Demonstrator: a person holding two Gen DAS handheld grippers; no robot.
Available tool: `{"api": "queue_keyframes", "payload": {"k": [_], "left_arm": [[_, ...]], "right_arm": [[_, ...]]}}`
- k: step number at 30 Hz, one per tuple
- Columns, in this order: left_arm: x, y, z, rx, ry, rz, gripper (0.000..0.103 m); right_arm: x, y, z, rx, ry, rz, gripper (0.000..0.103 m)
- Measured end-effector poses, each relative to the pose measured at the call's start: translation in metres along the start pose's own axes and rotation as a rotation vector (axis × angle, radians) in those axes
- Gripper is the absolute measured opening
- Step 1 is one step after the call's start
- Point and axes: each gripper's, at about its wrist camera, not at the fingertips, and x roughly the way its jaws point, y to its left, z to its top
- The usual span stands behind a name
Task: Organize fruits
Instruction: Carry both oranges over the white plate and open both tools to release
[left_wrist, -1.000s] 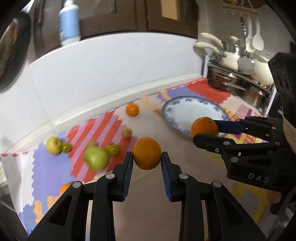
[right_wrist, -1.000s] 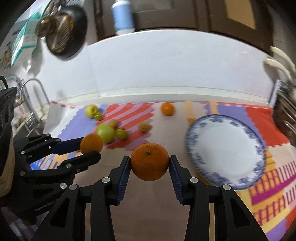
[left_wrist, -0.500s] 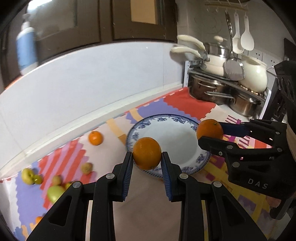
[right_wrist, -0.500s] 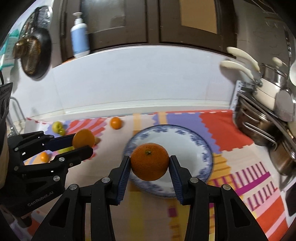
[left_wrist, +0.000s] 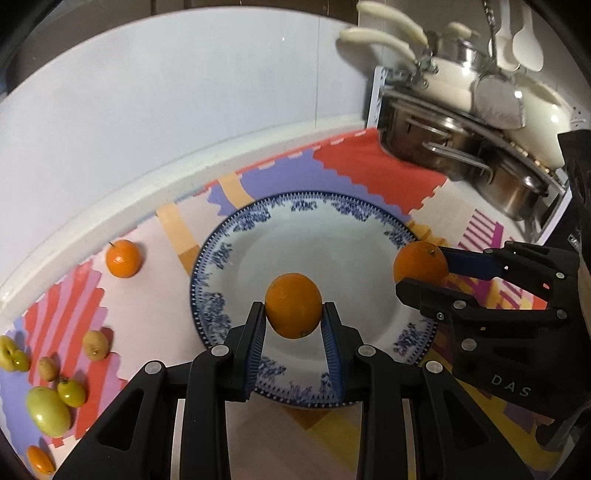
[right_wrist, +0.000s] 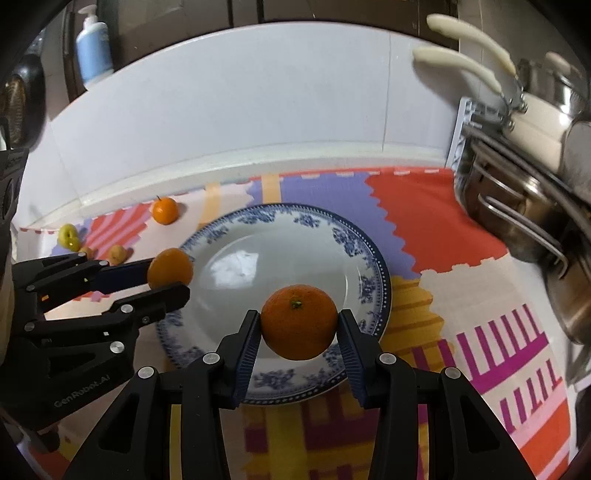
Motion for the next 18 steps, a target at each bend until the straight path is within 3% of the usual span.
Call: {"api": "queue_keyframes", "payload": {"k": [16,18], "left_arm": [[0.029,0.001,-0.004,-0.019,0.083,0.025,0.031],[0.025,0.002,-0.004,-0.020,0.070,0.030,0.036]], "right_arm": [[0.032,-0.004,-0.004,-0.004,0.059,0.037,0.044],[0.033,-0.004,-0.005,-0.003,0.067,0.038,0.044]]}}
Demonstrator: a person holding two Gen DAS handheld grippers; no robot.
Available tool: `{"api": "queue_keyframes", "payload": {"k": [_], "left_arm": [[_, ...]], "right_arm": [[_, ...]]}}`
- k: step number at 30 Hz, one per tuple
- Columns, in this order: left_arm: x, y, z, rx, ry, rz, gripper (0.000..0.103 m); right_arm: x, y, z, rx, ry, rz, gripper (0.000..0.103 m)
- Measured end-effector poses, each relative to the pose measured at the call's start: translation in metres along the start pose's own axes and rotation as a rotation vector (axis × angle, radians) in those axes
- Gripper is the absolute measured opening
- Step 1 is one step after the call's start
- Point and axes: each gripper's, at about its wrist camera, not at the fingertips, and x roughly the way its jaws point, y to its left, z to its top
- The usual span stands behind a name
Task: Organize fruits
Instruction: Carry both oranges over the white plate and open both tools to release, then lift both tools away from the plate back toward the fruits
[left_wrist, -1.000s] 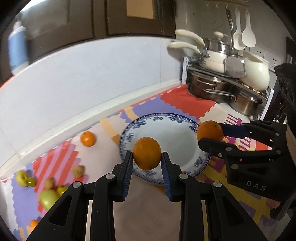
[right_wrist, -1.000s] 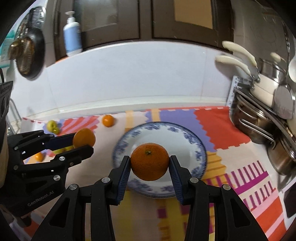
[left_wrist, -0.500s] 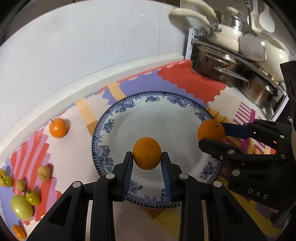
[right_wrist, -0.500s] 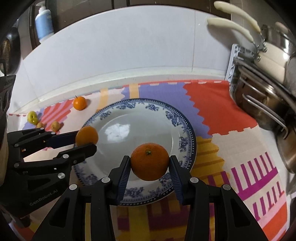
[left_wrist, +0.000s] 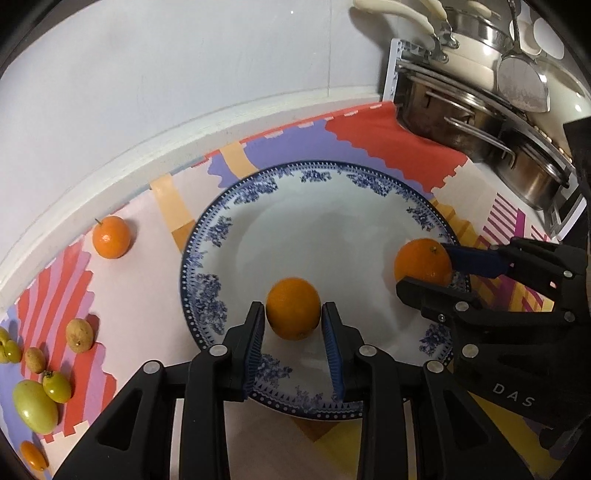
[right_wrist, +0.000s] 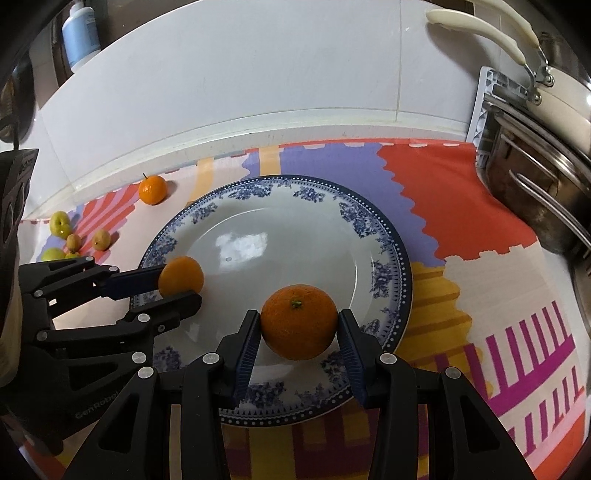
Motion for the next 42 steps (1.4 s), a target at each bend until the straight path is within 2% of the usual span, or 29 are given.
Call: {"api": "queue_keyframes", "payload": {"k": [1,4,5,7,9,12,19,27,34,42], "left_arm": [[-0.003,0.000,0.000,0.000,-0.008,0.003,0.041],[-0.016,0.001,-0.001,0.001,-0.033,0.015,0.045],[-0.022,0.002,-0.002,-0.002,-0.045,0.018,0.046],[-0.035,0.004,-0.005,-0.014,-0.068,0.024,0.054],[-0.049,0.007,-0.008,-0.026,-0.097,0.034,0.057],[-0.075,0.013,-0.014,-0.048,-0.147,0.073,0.064],[-0.133,0.027,-0.035,-0.089,-0.248,0.163,0.082],[-0.197,0.045,-0.064,-0.139,-0.340,0.241,0.093],[-0.242,0.065,-0.096,-0.192,-0.396,0.280,0.095],[-0.271,0.094,-0.127,-0.238,-0.418,0.342,0.098]], "right_arm": [[-0.001,0.000,-0.001,0.005,0.003,-0.003,0.044],[-0.009,0.000,-0.002,0.013,-0.019,-0.011,0.050],[-0.013,0.000,-0.002,0.013,-0.026,-0.020,0.050],[-0.023,0.002,-0.001,0.011,-0.050,-0.026,0.050],[-0.033,0.005,-0.001,0.010,-0.071,-0.038,0.050],[-0.053,0.014,-0.002,-0.003,-0.117,-0.060,0.051],[-0.096,0.042,-0.005,-0.015,-0.221,-0.070,0.064],[-0.133,0.081,-0.017,-0.040,-0.297,-0.037,0.071],[-0.155,0.121,-0.025,-0.077,-0.351,0.005,0.074],[-0.165,0.168,-0.031,-0.134,-0.406,0.043,0.075]]}}
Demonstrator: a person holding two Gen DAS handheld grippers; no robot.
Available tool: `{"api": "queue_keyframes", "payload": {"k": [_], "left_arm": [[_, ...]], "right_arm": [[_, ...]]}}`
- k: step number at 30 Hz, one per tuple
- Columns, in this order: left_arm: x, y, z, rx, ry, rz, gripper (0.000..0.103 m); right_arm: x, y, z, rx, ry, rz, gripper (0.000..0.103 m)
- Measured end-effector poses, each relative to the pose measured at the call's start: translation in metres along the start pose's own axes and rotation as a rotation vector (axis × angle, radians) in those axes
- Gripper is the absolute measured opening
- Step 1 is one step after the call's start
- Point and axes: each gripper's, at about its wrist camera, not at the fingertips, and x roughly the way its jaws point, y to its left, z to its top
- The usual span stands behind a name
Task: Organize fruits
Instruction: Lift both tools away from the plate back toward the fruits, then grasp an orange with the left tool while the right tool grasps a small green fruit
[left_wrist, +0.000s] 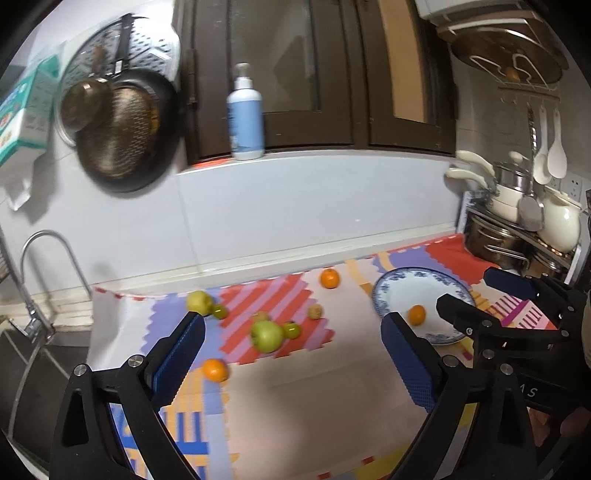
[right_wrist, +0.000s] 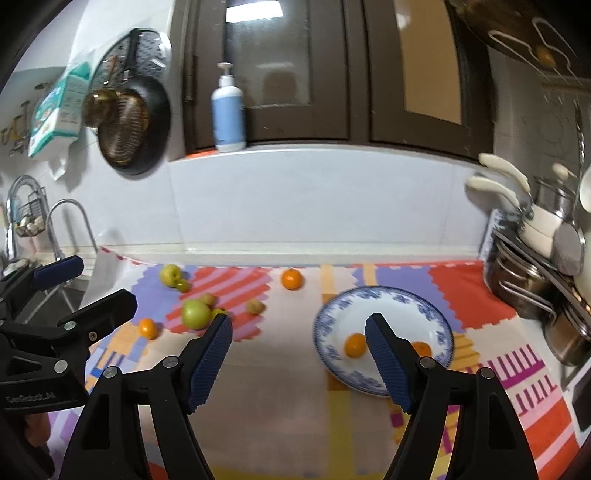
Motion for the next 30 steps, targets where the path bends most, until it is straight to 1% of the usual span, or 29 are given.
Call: {"api": "queue_keyframes", "payload": {"k": [6,13,19,24,27,30], "left_arm": [[-0.006,0.032,-0.008,-0.022,-0.003,0.062,0.097],[0.001,0.058,-0.018,-0.034,0.012,0.121,0.097],[0.020,0.075,-0.036,-0.038,0.045,0.171,0.097],[0.040,0.081,-0.050,-0.038,0.082,0.210,0.097],[0.056,0.085,-0.056,-0.040,0.120,0.216,0.094],[0.073,0.090,-0.061,-0.062,0.161,0.203,0.090]], "right_arm": [[0.007,0.030,0.005,-0.033,-0.024,0.034,0.075],[0.032,0.062,0.007,-0.096,-0.015,0.084,0.075],[0.064,0.079,0.004,-0.146,0.021,0.115,0.075],[0.091,0.084,-0.002,-0.166,0.068,0.125,0.075],[0.107,0.085,-0.005,-0.170,0.094,0.130,0.075],[0.125,0.087,-0.009,-0.176,0.123,0.134,0.074]]}}
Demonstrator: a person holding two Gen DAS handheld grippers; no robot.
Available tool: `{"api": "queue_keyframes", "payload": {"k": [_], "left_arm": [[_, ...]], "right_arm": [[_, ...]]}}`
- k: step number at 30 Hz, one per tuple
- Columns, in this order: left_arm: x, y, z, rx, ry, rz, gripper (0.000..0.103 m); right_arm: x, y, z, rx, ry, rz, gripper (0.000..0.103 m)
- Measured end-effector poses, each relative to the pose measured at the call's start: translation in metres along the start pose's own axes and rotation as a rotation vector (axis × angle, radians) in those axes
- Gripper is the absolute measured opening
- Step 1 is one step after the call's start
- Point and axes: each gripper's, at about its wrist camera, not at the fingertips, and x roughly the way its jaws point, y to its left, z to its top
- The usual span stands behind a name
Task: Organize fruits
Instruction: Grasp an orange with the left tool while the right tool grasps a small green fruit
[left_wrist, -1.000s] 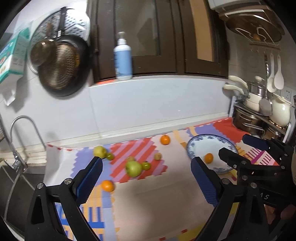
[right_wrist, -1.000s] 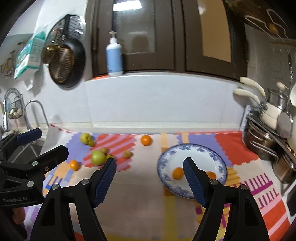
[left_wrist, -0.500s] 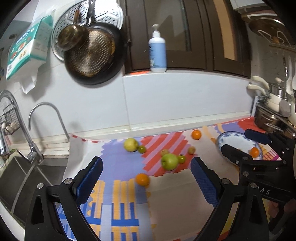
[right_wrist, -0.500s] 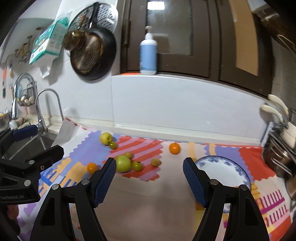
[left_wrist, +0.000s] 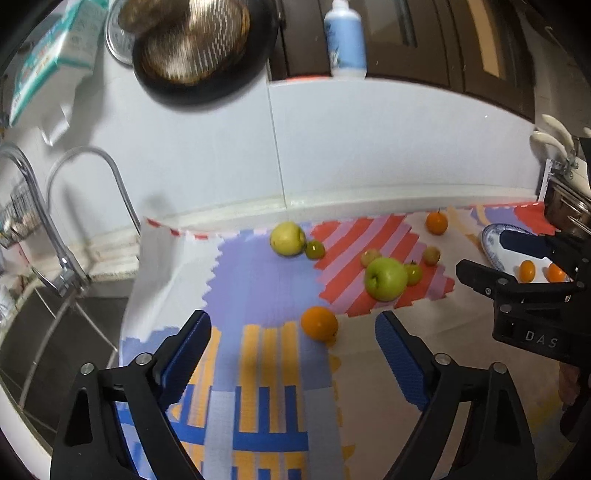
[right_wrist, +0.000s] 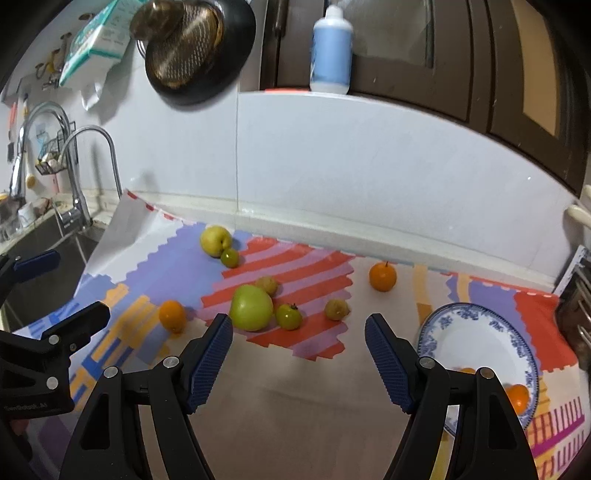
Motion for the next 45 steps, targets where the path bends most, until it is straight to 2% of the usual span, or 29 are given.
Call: {"api": "queue_keyframes", "payload": {"k": [6,12,18,21,24,30,32,33,40,45], "left_arm": [[0.037,-0.002,-0.001,-0.006,0.075,-0.032,0.082],[0.068,-0.005,-0.001,-0.016,0.134,-0.059,0.073],[0.084,-0.008,-0.002,-0.012,0.163,-0.080,0.068],[0.089,-0.009,-0.003,-0.021,0.174,-0.087,0.062],[0.094,-0.009,-0.003,-0.026,0.178,-0.093,0.060],[0.102,-0.010,-0.003,-0.034,0.196,-0.098,0.048],[0.105,-0.010,-0.003,-0.035,0.207,-0.099,0.040],[0.106,-0.011,-0.004,-0.035,0.211,-0.101,0.037],[0.108,-0.011,-0.003,-0.036,0.214,-0.107,0.036],[0.100,-0.012,0.001,-0.029,0.191,-0.114,0.036]], "right_arm": [[0.039,-0.003,-0.005,0.007,0.067,0.030,0.068],[0.072,-0.007,-0.004,0.001,0.122,0.066,0.054],[0.095,-0.008,-0.004,-0.011,0.156,0.096,0.050],[0.101,-0.009,-0.003,-0.012,0.162,0.096,0.046],[0.107,-0.011,0.000,-0.018,0.162,0.086,0.046],[0.113,-0.012,0.005,-0.019,0.165,0.097,0.046],[0.115,-0.012,0.006,-0.021,0.166,0.101,0.044],[0.116,-0.012,0.006,-0.018,0.169,0.110,0.041],[0.128,-0.013,0.000,0.023,0.218,0.162,0.029],[0.125,-0.014,-0.001,0.031,0.206,0.171,0.029]]}}
